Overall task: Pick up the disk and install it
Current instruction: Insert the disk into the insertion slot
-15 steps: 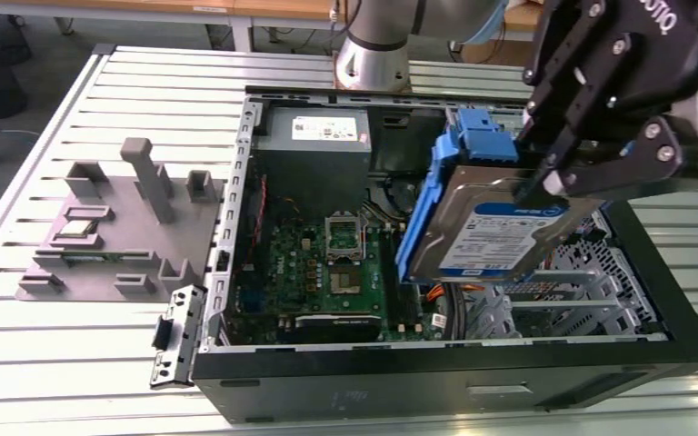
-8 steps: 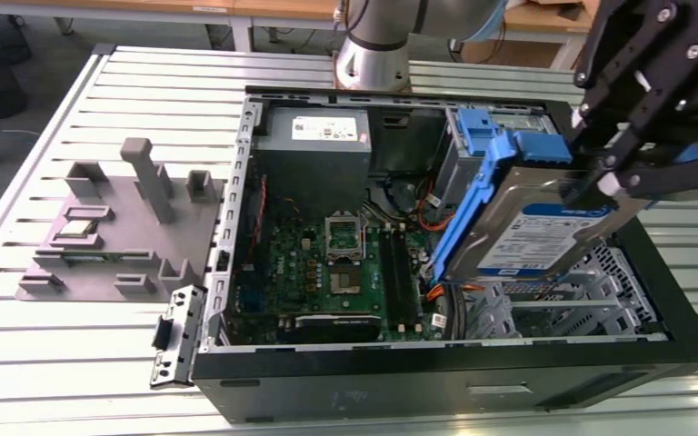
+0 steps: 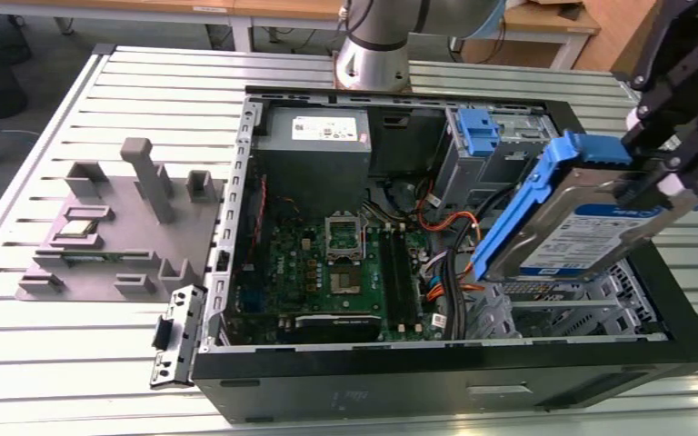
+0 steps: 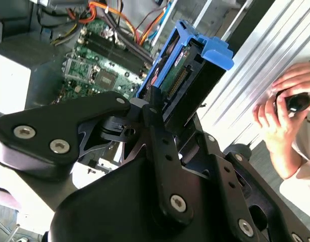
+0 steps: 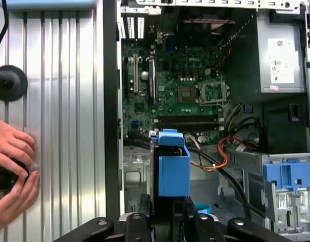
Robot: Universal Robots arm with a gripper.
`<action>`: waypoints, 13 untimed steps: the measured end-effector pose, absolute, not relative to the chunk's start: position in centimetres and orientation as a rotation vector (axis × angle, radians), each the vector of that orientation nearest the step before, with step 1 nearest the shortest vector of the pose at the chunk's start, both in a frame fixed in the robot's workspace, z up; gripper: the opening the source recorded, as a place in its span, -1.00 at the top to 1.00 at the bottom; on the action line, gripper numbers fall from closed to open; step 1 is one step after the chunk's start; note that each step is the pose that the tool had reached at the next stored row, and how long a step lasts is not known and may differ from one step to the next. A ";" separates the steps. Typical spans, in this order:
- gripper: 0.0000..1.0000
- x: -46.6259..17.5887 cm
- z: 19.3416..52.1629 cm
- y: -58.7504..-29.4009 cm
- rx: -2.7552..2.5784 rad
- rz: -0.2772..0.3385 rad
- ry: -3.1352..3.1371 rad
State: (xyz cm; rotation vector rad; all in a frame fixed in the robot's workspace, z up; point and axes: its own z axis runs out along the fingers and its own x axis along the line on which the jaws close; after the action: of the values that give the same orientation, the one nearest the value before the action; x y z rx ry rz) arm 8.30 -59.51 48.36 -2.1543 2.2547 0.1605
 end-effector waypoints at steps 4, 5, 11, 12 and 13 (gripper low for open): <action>0.31 9.9 48.4 -59.5 -2.155 0.162 2.256; 0.31 10.3 48.4 -59.5 -2.155 0.163 2.256; 0.31 11.4 48.3 -59.5 -2.157 0.163 2.255; 0.31 11.4 48.2 -59.5 -2.158 0.163 2.254; 0.31 11.4 48.1 -59.5 -2.160 0.163 2.252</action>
State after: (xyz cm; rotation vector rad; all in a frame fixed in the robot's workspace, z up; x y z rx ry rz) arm 11.36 -59.52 48.08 -2.1595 2.2519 0.1630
